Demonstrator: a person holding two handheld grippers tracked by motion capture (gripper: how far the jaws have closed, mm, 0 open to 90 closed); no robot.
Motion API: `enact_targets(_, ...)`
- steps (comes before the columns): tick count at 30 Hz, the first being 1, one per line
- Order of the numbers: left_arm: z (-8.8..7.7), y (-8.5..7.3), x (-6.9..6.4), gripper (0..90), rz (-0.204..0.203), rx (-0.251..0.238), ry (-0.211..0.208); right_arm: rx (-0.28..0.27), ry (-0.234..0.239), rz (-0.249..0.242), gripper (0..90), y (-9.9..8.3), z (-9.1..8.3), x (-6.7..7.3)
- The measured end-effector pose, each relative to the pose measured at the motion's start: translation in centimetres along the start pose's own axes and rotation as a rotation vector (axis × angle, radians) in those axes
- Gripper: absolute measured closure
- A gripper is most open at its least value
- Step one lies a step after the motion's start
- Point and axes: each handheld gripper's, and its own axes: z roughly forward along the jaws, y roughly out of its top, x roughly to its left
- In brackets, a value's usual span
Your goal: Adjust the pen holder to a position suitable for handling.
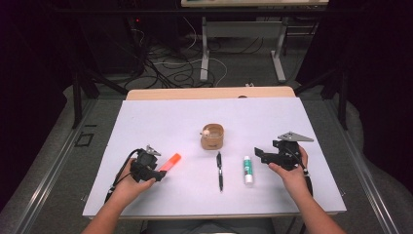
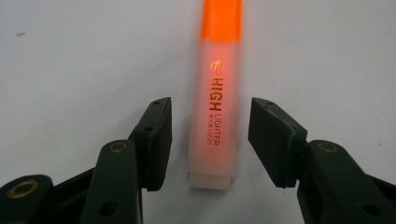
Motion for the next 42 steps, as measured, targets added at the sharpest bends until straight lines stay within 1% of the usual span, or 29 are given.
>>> enact_targets(2, 0.06, 0.0, 0.02, 51.0, 0.002, 0.015, 0.0, -0.001, 0.0, -0.003, 14.7, 0.0, 0.02, -0.03)
enact_targets(3, 0.12, 0.01, 0.11, 51.5, 0.009, 0.023, -0.001, 0.0, 0.0, -0.003, 14.7, 0.0, 0.03, -0.03)
enact_targets(5, 0.21, -0.06, 0.18, 52.6, 0.003, 0.045, 0.003, 0.001, 0.002, -0.002, 14.7, -0.01, 0.05, -0.03)
enact_targets(8, 0.4, -0.16, 0.3, 54.5, 0.002, 0.063, 0.003, 0.006, 0.001, -0.002, 14.8, -0.04, 0.09, -0.01)
enact_targets(10, 0.37, -0.17, 0.37, 56.1, -0.007, 0.065, -0.01, 0.008, 0.004, -0.001, 14.8, -0.05, 0.13, 0.0)
enact_targets(12, 0.33, -0.13, 0.4, 57.7, 0.005, 0.072, -0.012, 0.009, 0.003, -0.003, 14.8, -0.08, 0.17, 0.0)
enact_targets(13, 0.37, -0.11, 0.37, 58.8, 0.008, 0.068, -0.015, 0.01, 0.004, -0.005, 14.8, -0.08, 0.18, -0.01)
enact_targets(15, 0.36, -0.07, 0.41, 62.2, 0.005, 0.07, -0.022, 0.01, 0.003, -0.006, 14.8, -0.1, 0.22, -0.01)
enact_targets(16, 0.31, -0.03, 0.54, 63.7, 0.009, 0.079, -0.028, 0.01, 0.004, -0.006, 14.8, -0.1, 0.23, -0.01)
enact_targets(17, 0.3, -0.06, 0.56, 64.8, -0.007, 0.076, -0.03, 0.01, 0.005, -0.008, 14.8, -0.1, 0.23, 0.0)
enact_targets(18, 0.3, -0.07, 0.74, 65.3, -0.003, 0.074, -0.036, 0.01, 0.009, -0.005, 14.8, -0.09, 0.23, 0.05)
enact_targets(20, 0.24, -0.11, 0.82, 65.3, -0.006, 0.077, -0.04, 0.007, 0.009, -0.009, 14.9, -0.06, 0.24, 0.11)
enact_targets(23, 0.29, -0.06, 0.78, 65.4, 0.002, 0.076, -0.038, 0.006, 0.01, -0.01, 14.9, -0.07, 0.27, 0.15)
enact_targets(27, 0.26, -0.06, 0.71, 65.5, 0.003, 0.081, -0.036, 0.012, 0.011, -0.012, 14.9, -0.1, 0.31, 0.17)
enact_targets(29, 0.3, -0.08, 0.61, 65.6, -0.005, 0.072, -0.031, 0.014, 0.013, -0.014, 14.9, -0.08, 0.27, 0.2)
enact_targets(30, 0.26, -0.06, 0.66, 65.6, 0.0, 0.078, -0.031, 0.009, 0.012, -0.015, 14.9, -0.08, 0.31, 0.25)
enact_targets(32, 0.24, -0.02, 0.66, 65.7, -0.005, 0.076, -0.034, 0.01, 0.014, -0.015, 14.9, -0.08, 0.3, 0.3)
enact_targets(34, 0.2, 0.04, 0.68, 65.7, 0.002, 0.069, -0.036, 0.012, 0.016, -0.016, 16.2, -0.09, 0.31, 0.31)
enact_targets(35, 0.16, 0.06, 0.65, 65.8, 0.0, 0.067, -0.037, 0.012, 0.021, -0.015, 16.7, -0.07, 0.3, 0.33)
enact_targets(36, 0.08, 0.09, 0.6, 65.8, -0.013, 0.07, -0.038, 0.01, 0.021, -0.017, 17.0, -0.06, 0.29, 0.37)
enact_targets(38, 0.01, 0.16, 0.66, 65.9, -0.017, 0.055, -0.048, 0.009, 0.022, -0.019, 17.0, -0.04, 0.3, 0.45)
enact_targets(39, -0.08, 0.17, 0.64, 65.9, -0.026, 0.054, -0.048, 0.01, 0.023, -0.023, 17.0, -0.07, 0.33, 0.42)
enact_targets(41, -0.19, 0.22, 0.68, 65.9, -0.031, 0.041, -0.046, 0.013, 0.019, -0.029, 17.0, -0.12, 0.39, 0.4)
enact_targets(42, -0.27, 0.25, 0.71, 65.9, -0.035, 0.034, -0.046, 0.011, 0.024, -0.033, 17.0, -0.13, 0.4, 0.38)
